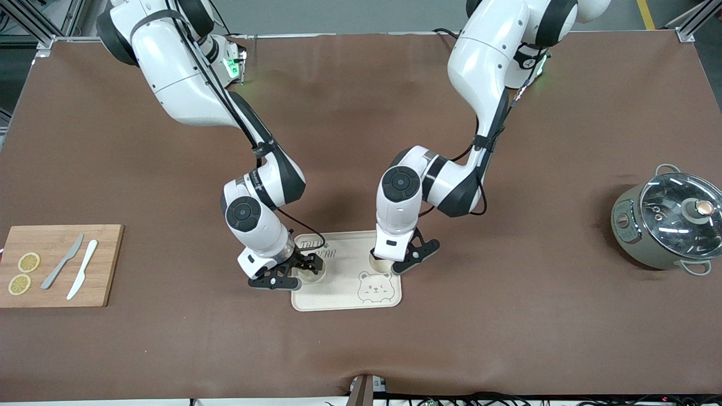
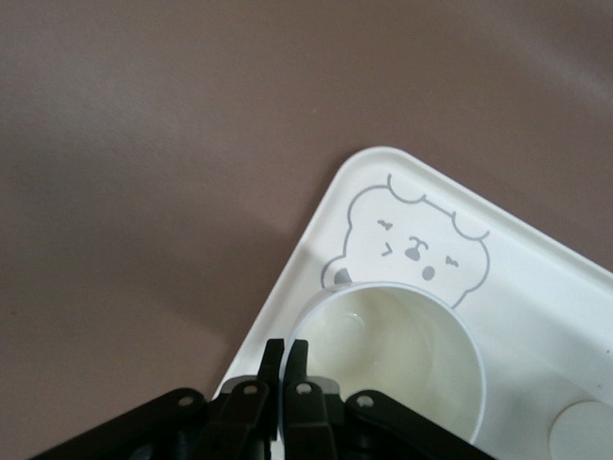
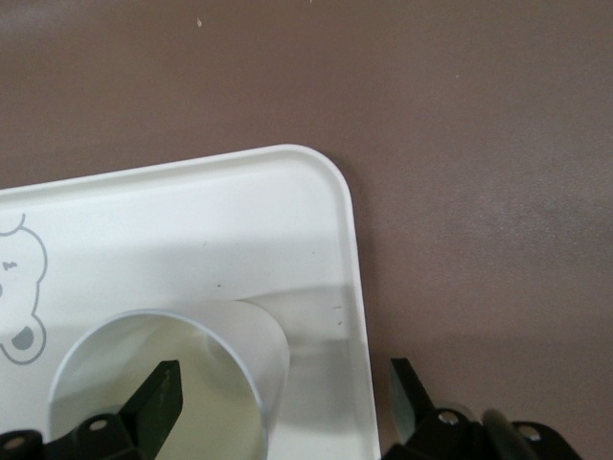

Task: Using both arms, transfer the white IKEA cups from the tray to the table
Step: 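Close the left gripper on one cup while the right gripper grasps the other, then lift the cups and carry them apart, away from the tray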

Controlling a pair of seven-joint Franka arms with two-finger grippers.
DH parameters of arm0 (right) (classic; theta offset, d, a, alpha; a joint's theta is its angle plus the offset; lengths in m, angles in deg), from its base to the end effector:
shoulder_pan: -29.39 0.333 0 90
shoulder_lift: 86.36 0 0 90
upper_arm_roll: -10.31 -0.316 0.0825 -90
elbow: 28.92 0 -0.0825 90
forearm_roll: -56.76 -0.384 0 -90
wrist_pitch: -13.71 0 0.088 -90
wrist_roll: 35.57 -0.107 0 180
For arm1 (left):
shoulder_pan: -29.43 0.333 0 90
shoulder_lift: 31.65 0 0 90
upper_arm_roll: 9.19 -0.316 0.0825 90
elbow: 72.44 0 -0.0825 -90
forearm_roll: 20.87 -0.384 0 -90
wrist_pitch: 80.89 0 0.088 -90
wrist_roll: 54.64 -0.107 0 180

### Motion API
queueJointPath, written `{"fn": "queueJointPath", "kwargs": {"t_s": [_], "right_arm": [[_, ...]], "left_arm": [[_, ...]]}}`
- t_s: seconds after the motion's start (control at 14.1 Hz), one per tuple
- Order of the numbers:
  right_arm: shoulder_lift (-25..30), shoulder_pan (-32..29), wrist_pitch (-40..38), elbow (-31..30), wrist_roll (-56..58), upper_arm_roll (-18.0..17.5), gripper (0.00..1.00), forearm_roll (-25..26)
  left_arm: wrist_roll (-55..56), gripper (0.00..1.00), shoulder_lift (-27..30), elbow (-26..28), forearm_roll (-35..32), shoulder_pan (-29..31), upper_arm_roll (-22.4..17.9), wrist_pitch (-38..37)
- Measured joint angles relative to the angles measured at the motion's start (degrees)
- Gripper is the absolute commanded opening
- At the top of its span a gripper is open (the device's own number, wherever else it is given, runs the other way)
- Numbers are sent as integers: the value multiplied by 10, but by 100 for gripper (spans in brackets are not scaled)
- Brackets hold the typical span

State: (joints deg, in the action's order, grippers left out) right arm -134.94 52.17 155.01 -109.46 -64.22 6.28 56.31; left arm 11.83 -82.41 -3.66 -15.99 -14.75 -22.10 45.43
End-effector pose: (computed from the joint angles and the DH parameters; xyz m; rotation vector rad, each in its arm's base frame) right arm 0.6748 0.3279 0.2170 -2.9811 0.1001 -0.2454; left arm 0.6309 -0.4462 0.2659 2.9668 0.8651 0.2533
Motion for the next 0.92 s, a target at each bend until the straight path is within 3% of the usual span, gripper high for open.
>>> {"fn": "queueJointPath", "kwargs": {"t_s": [0.14, 0.35, 0.64, 0.92], "right_arm": [[0, 0, 0, 0, 0, 0, 36, 0], [0, 0, 0, 0, -3, 0, 30, 0], [-3, 3, 0, 0, -27, 0, 3, 0], [-5, 7, 2, 0, -31, 1, 0, 1]], "left_arm": [[0, 0, 15, 0, 0, 3, -4, -9], [0, 0, 27, 1, -8, 13, -7, -18], [-16, 0, 28, 3, -24, 46, -9, -21], [-62, 0, 34, 3, -24, 86, -10, -54]]}}
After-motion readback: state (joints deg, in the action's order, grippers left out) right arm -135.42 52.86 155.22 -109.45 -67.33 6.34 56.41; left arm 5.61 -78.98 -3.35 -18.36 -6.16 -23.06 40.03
